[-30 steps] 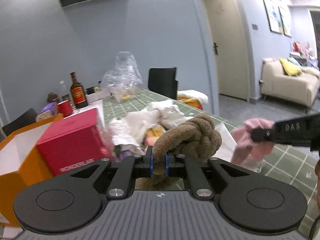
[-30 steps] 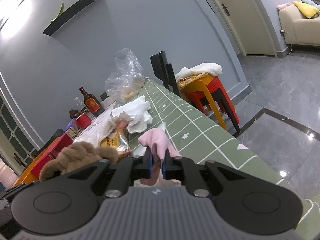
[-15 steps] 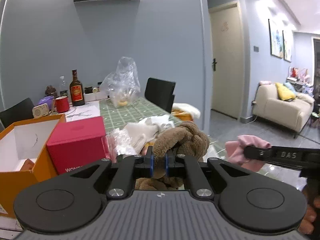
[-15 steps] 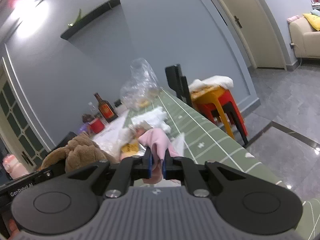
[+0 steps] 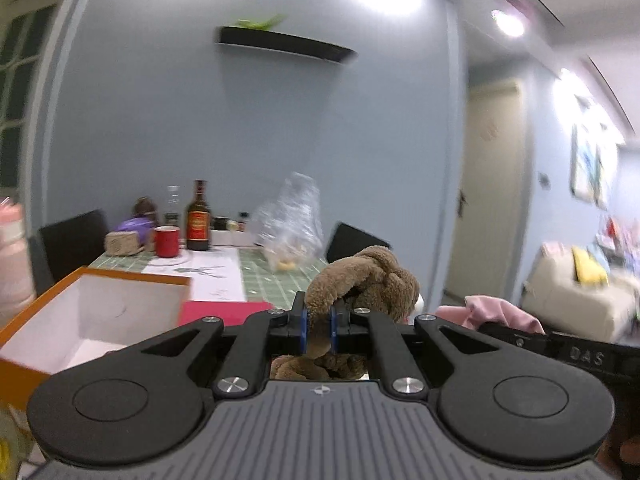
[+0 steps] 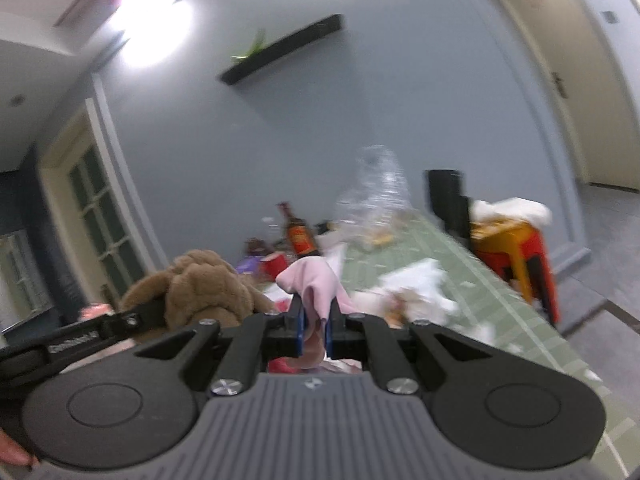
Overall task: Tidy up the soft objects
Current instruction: 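Carry the towel with left tool while right tool carries pink cloth toward orange box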
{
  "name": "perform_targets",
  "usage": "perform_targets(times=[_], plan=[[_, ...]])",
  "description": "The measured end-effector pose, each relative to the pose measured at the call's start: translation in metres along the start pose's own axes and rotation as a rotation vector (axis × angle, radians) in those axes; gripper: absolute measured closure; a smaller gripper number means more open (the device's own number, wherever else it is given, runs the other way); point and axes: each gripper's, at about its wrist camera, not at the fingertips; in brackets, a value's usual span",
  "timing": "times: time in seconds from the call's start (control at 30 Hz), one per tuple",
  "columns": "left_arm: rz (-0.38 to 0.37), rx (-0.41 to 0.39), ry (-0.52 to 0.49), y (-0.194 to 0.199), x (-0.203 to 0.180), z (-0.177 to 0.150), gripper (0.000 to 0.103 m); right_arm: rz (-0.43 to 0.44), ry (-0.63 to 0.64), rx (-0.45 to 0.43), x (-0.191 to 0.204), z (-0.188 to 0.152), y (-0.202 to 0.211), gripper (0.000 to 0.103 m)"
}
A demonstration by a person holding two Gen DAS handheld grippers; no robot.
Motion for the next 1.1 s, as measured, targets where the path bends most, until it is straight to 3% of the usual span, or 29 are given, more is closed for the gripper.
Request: perform_targets(times=[0.27, 0.43, 0.6, 0.9, 1.1], plan=[[0.145, -0.014, 0.105, -0.011, 0.05, 0.014, 0.092, 0.155, 0.062, 0.027, 0.042, 0.025, -0.053, 0.096], [0.286, -0.046, 0.109, -0.017, 0.07, 0.015, 0.092, 0.203, 0.083, 0.054, 0.055, 0.028, -0.082, 0.096], [0.408, -0.013, 0.09, -0.032, 0.086, 0.013, 0.092, 0.215, 0.09, 0.094, 0.061, 0.032, -0.111, 0.096], [0.45, 0.039, 0.146, -0.051, 0.122, 0.01, 0.092, 0.229, 0.129, 0.263, 0.08, 0.018, -0.178, 0.096], [0.505, 0.05, 0.193, -0.064, 0.144, 0.007, 0.092, 0.244, 0.263, 0.408, 0.108, -0.013, -0.228, 0.096]])
Point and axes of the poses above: each gripper's, at about its wrist camera, not at the fingertips, and y roughly against the way its jaws point, x to its left, z to its top, and after that the axes turned 13 degrees about z, right-handed
